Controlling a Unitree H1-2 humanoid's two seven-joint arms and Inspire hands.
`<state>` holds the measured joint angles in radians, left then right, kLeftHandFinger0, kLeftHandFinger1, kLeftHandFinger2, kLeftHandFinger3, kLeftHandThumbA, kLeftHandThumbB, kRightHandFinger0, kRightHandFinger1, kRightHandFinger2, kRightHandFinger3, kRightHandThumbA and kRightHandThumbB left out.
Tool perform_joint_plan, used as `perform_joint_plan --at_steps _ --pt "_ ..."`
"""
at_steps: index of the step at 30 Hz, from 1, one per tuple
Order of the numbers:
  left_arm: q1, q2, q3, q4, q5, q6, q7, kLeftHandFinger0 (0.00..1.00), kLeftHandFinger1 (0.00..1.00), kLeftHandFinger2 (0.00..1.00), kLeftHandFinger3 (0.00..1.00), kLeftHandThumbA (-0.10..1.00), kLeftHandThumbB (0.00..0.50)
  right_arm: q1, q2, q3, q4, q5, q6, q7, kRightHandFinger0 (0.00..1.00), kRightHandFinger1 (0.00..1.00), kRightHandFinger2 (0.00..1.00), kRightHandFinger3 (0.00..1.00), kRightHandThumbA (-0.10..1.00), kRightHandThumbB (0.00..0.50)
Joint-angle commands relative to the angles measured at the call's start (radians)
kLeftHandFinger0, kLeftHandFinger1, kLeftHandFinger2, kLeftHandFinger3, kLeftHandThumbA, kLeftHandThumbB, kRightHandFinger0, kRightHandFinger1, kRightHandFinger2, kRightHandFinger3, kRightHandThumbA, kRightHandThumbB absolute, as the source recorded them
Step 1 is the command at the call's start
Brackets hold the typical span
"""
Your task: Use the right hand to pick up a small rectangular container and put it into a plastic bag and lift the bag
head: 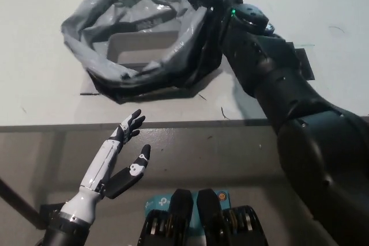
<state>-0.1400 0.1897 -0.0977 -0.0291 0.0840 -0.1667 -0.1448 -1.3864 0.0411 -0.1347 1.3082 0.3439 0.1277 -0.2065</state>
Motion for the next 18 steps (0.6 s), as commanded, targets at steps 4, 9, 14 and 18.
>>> perform_joint_plan --at_steps 4,9,14,18 --pt "-0.018 0.013 -0.002 -0.027 0.007 -0.021 -0.013 1.00 1.00 1.00 1.00 0.52 0.195 -0.109 -0.081 0.116 -0.068 -0.125 -0.040 0.176 1.00 1.00 1.00 1.00 0.81 0.495" --pt "-0.014 0.011 -0.006 -0.027 0.009 -0.025 -0.015 1.00 1.00 1.00 1.00 0.51 0.197 -0.074 -0.104 0.206 -0.075 -0.202 -0.060 0.209 1.00 1.00 1.00 1.00 0.89 0.438" --pt "-0.020 0.010 -0.005 -0.020 0.006 -0.029 -0.013 1.00 1.00 1.00 1.00 0.52 0.204 -0.072 -0.139 0.272 -0.101 -0.260 -0.007 0.203 1.00 1.00 1.00 1.00 0.85 0.480" --pt "-0.021 0.008 -0.008 -0.020 0.011 -0.023 -0.014 1.00 1.00 1.00 1.00 0.52 0.210 -0.081 -0.190 0.339 -0.200 -0.333 0.078 0.208 1.00 1.00 1.00 1.00 0.75 0.499"
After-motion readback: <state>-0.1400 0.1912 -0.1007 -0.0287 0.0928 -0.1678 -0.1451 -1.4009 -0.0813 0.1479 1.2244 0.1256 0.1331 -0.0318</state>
